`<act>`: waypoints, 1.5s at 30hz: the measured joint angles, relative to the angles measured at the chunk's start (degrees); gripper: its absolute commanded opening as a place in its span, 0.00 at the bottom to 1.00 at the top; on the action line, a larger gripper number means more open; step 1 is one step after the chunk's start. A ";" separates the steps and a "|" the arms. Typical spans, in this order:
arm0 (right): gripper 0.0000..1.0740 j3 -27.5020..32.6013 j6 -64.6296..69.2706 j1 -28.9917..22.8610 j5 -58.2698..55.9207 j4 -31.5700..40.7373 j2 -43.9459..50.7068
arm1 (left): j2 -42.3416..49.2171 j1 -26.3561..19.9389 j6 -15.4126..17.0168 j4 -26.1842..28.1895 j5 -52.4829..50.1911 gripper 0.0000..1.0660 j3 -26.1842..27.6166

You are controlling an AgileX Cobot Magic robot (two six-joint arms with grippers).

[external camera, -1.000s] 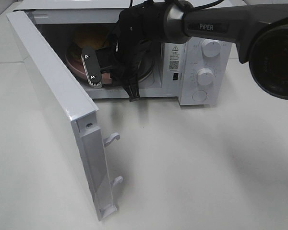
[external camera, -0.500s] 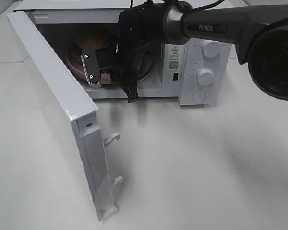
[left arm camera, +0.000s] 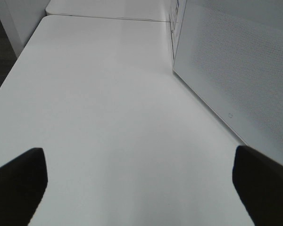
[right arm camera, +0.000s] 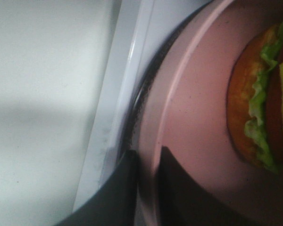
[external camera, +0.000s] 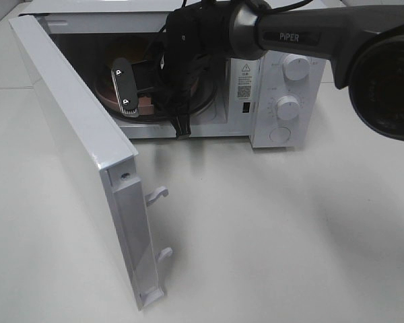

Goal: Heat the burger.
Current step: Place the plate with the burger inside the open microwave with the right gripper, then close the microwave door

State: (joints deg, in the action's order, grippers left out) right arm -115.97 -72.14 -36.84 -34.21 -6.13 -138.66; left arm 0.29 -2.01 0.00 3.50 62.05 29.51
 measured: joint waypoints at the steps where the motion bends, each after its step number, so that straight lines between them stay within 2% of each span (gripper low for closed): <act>1: 0.21 0.00 0.06 0.00 0.00 0.06 0.00 | 0.00 0.00 0.00 0.00 0.00 0.96 0.00; 2: 0.21 0.00 0.06 0.00 0.00 0.06 0.00 | 0.00 0.00 0.00 0.00 0.00 0.96 0.00; 4: 0.30 -0.06 0.06 0.00 0.00 0.06 0.00 | 0.00 0.00 0.00 0.00 0.00 0.96 0.00; 7: 0.32 -0.11 0.06 0.00 0.00 0.06 0.00 | 0.00 0.00 0.00 0.00 0.00 0.96 0.00; 9: 0.41 -0.11 0.52 0.00 0.06 0.11 0.06 | 0.00 0.00 0.00 0.00 0.00 0.96 0.00; 10: 0.41 -0.11 0.52 0.00 0.06 0.11 0.06 | 0.00 0.00 0.00 0.00 0.00 0.96 0.00; 14: 0.53 -0.11 3.32 0.00 0.06 0.23 0.11 | 0.00 0.00 0.00 0.00 0.00 0.96 0.00; 17: 0.58 -0.11 4.70 0.00 -0.11 0.23 0.40 | 0.00 0.00 0.00 0.00 0.00 0.96 0.00; 30: 0.64 -0.11 6.65 0.00 -5.44 1.66 1.72 | 0.00 0.00 0.00 0.00 0.00 0.96 0.00; 45: 0.64 -0.11 7.62 0.00 -10.20 4.13 2.69 | 0.00 0.00 0.00 0.00 0.00 0.96 0.00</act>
State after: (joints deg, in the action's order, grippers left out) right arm -116.08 -64.52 -36.84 -44.40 -2.01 -135.96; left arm 0.29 -2.01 0.00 3.50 62.05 29.51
